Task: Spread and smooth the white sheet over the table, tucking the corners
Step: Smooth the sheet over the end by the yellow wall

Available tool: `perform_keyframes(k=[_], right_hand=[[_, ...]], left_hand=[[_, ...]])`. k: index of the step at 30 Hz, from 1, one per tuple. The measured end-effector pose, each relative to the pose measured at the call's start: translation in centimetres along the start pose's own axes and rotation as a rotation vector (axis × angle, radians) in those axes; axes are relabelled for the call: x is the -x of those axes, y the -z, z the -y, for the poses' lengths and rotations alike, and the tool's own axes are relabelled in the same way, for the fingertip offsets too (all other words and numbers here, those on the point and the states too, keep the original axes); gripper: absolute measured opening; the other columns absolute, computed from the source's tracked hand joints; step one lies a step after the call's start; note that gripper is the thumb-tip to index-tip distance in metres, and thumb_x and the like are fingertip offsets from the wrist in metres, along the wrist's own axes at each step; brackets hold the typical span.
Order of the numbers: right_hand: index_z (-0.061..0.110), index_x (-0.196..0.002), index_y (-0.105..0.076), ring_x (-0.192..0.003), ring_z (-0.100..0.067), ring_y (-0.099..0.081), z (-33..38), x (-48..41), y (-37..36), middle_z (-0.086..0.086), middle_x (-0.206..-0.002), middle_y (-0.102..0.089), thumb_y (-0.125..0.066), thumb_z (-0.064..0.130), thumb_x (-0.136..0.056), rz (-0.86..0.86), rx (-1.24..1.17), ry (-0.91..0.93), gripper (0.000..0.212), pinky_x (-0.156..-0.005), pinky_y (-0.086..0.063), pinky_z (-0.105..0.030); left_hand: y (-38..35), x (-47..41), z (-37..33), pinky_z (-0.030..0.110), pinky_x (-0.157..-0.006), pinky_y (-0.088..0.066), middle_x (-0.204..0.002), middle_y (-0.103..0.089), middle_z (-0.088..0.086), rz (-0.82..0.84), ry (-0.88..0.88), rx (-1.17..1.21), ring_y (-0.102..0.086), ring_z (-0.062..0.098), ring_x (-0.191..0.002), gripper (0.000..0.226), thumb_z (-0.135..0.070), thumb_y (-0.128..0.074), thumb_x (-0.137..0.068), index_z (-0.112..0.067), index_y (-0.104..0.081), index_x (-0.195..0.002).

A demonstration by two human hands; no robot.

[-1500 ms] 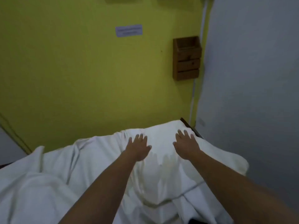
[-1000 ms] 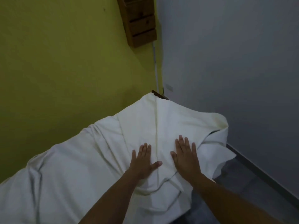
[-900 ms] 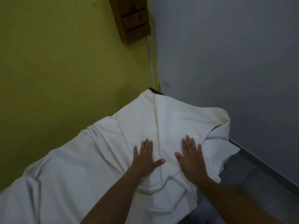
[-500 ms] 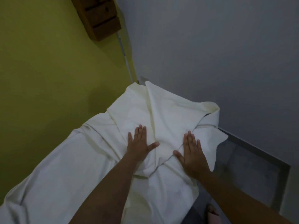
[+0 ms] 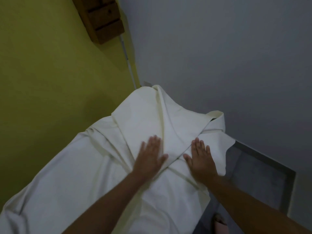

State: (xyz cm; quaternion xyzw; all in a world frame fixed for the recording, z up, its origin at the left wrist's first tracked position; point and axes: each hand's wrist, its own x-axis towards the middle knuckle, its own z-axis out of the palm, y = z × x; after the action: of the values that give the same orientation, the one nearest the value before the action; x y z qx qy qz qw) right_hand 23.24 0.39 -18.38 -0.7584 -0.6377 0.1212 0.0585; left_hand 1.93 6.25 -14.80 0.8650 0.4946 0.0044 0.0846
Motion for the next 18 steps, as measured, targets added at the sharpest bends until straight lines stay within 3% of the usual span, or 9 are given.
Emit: perform_keyframes(k=[2, 5, 9, 11, 13, 16, 18], right_hand=[[0.006, -0.151, -0.002, -0.148, -0.026, 0.003, 0.1, 0.1, 0.0, -0.013, -0.160, 0.001, 0.030, 0.068, -0.072, -0.012, -0.027, -0.004, 0.106, -0.116, 0.012, -0.034], [0.005, -0.151, -0.004, -0.148, -0.027, 0.002, 0.2, 0.1, 0.3, -0.014, -0.160, -0.001, 0.032, 0.066, -0.073, -0.007, -0.018, 0.002, 0.105, -0.117, 0.010, -0.035], [0.006, -0.151, -0.002, -0.148, -0.025, 0.004, 0.5, 0.0, 0.3, -0.012, -0.161, 0.000, -0.003, 0.045, -0.099, 0.024, 0.044, -0.013, 0.064, -0.119, 0.009, -0.040], [0.007, -0.151, -0.002, -0.148, -0.026, 0.004, 0.5, -0.2, 0.3, -0.012, -0.161, 0.000, -0.010, 0.037, -0.102, 0.031, 0.082, 0.001, 0.058, -0.117, 0.012, -0.040], [0.005, -0.151, -0.007, -0.148, -0.029, 0.001, 0.2, -0.3, 0.8, -0.014, -0.160, -0.003, 0.001, 0.039, -0.099, 0.038, 0.121, 0.039, 0.062, -0.116, 0.013, -0.042], [0.001, -0.143, -0.034, -0.143, -0.035, -0.023, -0.8, -0.8, 2.1, -0.018, -0.152, -0.030, 0.018, 0.041, -0.094, 0.034, 0.211, 0.112, 0.082, -0.116, -0.008, -0.052], [0.001, -0.143, -0.035, -0.142, -0.036, -0.026, -1.8, -1.1, 2.5, -0.017, -0.151, -0.032, 0.028, 0.041, -0.090, 0.035, 0.275, 0.107, 0.092, -0.115, -0.011, -0.053]], left_hand=[[-1.7, 1.7, -1.8, 0.045, -0.114, 0.014, -0.158, -0.001, 0.007, 0.018, -0.087, 0.025, 0.001, 0.025, -0.148, 0.078, -0.061, -0.011, -0.092, -0.009, -0.006, -0.151], [-3.0, 1.9, -1.3, 0.041, -0.117, 0.011, -0.159, -0.002, 0.003, 0.011, -0.111, -0.029, 0.000, 0.020, -0.148, 0.068, -0.053, -0.022, -0.099, -0.011, -0.008, -0.151], [-2.8, -0.6, 0.6, 0.032, -0.117, 0.010, -0.159, 0.001, 0.001, 0.018, -0.053, -0.054, 0.002, 0.015, -0.148, 0.065, -0.049, -0.022, -0.100, -0.013, -0.006, -0.152], [-2.4, -2.2, 2.1, 0.032, -0.117, 0.008, -0.160, -0.001, 0.003, 0.010, -0.002, -0.087, 0.002, 0.015, -0.148, 0.063, -0.046, -0.023, -0.101, -0.013, -0.006, -0.152], [-1.6, -3.7, 3.5, 0.035, -0.117, 0.007, -0.160, -0.006, 0.005, 0.002, 0.027, -0.143, -0.002, 0.016, -0.148, 0.061, -0.043, -0.022, -0.102, -0.013, -0.008, -0.152], [0.0, -5.6, 4.8, 0.040, -0.117, 0.005, -0.160, -0.012, 0.008, -0.022, 0.105, -0.188, -0.006, 0.019, -0.148, 0.059, -0.040, -0.022, -0.102, -0.009, -0.013, -0.151], [1.2, -6.9, 5.5, 0.044, -0.118, 0.003, -0.159, -0.014, 0.012, -0.051, 0.180, -0.246, -0.007, 0.022, -0.148, 0.058, -0.037, -0.021, -0.102, -0.006, -0.014, -0.151]])
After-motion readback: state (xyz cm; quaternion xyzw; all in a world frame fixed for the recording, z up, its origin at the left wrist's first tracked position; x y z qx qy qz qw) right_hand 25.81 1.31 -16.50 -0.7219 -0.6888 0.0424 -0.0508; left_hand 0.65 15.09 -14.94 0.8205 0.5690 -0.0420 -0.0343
